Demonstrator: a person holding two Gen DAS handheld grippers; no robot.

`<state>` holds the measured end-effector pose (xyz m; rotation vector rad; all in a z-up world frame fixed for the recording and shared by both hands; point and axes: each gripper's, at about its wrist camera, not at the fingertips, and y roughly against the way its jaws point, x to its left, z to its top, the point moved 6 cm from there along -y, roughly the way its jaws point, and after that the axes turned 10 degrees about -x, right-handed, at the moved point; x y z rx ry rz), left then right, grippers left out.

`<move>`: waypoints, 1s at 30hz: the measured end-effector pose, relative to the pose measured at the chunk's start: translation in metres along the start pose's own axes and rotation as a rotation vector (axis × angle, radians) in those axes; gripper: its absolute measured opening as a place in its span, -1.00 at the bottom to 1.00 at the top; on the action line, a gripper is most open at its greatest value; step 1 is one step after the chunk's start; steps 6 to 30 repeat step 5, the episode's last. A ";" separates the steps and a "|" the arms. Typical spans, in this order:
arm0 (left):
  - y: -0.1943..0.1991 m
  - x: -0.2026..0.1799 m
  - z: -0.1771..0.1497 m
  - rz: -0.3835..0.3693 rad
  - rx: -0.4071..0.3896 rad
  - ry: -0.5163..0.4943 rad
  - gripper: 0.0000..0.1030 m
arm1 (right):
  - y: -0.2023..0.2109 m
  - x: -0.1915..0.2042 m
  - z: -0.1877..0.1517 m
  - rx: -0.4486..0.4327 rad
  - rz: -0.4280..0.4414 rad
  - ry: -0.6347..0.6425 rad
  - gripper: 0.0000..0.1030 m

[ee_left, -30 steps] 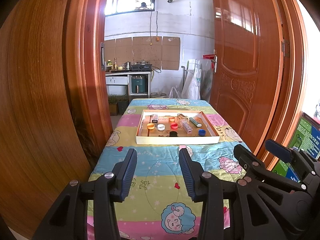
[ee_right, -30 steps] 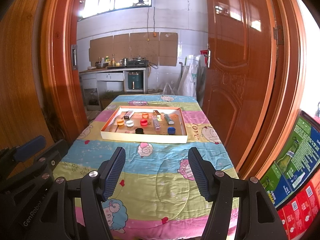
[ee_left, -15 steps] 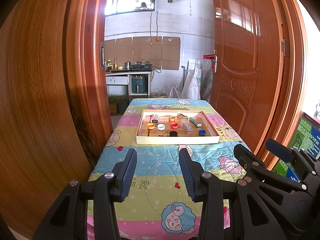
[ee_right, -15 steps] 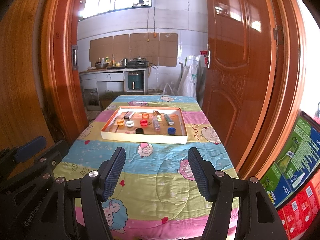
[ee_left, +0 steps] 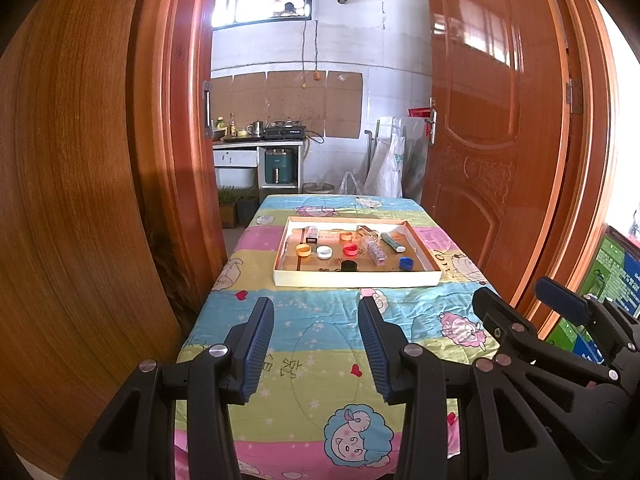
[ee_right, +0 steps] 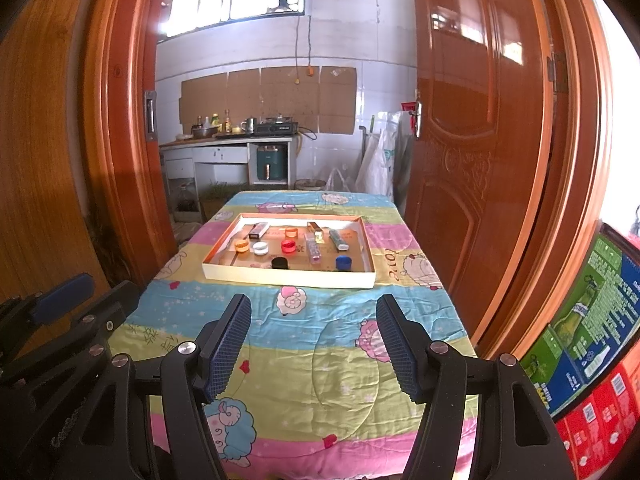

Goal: Organize rigid objects

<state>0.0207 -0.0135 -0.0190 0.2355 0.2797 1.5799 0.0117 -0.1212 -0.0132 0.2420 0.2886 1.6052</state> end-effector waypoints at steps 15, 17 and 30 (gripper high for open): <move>0.001 0.001 0.000 -0.002 -0.005 0.012 -0.15 | 0.000 0.000 0.001 0.000 0.000 0.001 0.30; 0.001 0.001 0.000 -0.002 -0.005 0.012 -0.15 | 0.000 0.000 0.001 0.000 0.000 0.001 0.30; 0.001 0.001 0.000 -0.002 -0.005 0.012 -0.15 | 0.000 0.000 0.001 0.000 0.000 0.001 0.30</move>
